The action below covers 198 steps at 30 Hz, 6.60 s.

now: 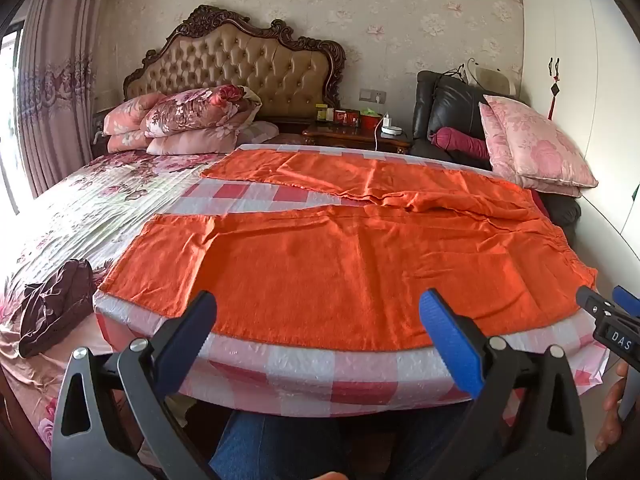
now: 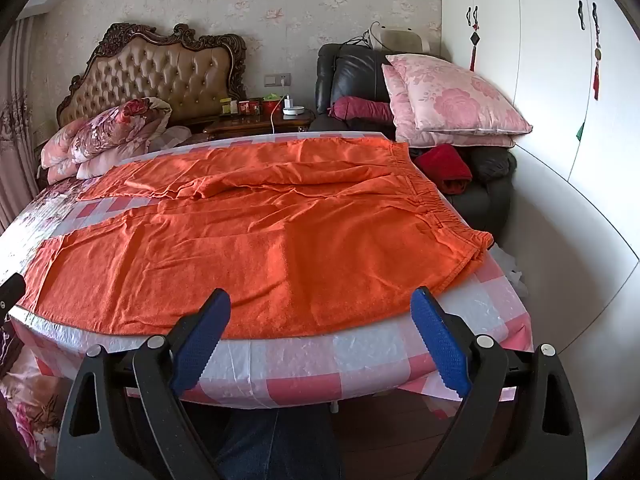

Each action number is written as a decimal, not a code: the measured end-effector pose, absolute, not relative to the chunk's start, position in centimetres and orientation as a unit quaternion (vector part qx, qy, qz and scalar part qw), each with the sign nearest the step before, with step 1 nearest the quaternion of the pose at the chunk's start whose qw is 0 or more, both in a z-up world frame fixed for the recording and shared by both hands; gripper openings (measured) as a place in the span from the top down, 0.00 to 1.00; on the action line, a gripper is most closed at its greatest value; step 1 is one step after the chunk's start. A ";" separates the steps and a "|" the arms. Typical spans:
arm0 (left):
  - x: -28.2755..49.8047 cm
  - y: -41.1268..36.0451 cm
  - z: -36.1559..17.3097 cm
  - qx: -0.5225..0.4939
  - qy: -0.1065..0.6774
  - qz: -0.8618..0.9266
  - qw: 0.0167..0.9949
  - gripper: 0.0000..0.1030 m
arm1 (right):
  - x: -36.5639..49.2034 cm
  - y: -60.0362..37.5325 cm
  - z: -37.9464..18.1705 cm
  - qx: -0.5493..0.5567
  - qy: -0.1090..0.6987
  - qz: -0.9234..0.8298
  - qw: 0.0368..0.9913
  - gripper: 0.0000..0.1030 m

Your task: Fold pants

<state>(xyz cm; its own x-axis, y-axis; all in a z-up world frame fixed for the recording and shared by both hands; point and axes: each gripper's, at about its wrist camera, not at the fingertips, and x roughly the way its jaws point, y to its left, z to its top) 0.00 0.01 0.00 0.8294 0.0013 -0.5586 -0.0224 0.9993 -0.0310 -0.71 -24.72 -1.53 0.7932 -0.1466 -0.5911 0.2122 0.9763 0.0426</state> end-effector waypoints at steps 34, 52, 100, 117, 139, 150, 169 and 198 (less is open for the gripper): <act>0.2 0.2 -0.9 -0.018 0.300 0.002 0.954 0.02 | -0.5 -25.3 -2.9 0.049 0.319 -0.097 0.942 0.14; 13.3 -2.2 -4.0 0.021 0.333 -0.059 0.941 0.02 | 20.8 -37.9 1.9 0.038 0.392 -0.072 0.916 0.14; 25.7 12.9 -4.6 -0.326 0.360 -0.156 0.860 0.11 | 9.0 -34.3 -1.0 0.039 0.369 0.098 0.923 0.95; 32.8 18.9 -6.8 -0.492 0.390 -0.157 0.762 0.43 | 9.9 -36.7 7.2 0.114 0.284 0.091 0.948 0.95; 36.8 13.8 -11.1 -0.518 0.460 -0.153 0.705 0.94 | 10.5 -38.9 9.3 0.121 0.281 0.093 0.947 0.95; 19.2 17.3 -1.0 -0.361 0.329 -0.117 0.865 0.98 | 8.2 -39.2 2.3 0.118 0.334 0.084 0.931 0.95; 7.7 26.8 -9.9 -0.528 0.318 -0.090 0.783 0.59 | 5.0 -39.4 -6.0 0.163 0.385 0.063 0.906 0.95; 14.1 32.3 -8.8 -0.496 0.365 0.018 0.788 0.93 | 5.0 -39.9 -5.1 0.159 0.373 0.049 0.913 0.95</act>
<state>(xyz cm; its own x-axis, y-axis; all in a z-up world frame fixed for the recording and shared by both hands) 14.14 32.28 -8.79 0.7333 -0.3340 -0.5922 -0.3900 0.5068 -0.7688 5.00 -39.92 -5.13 0.7163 0.2088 -0.6658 0.0293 0.9443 0.3277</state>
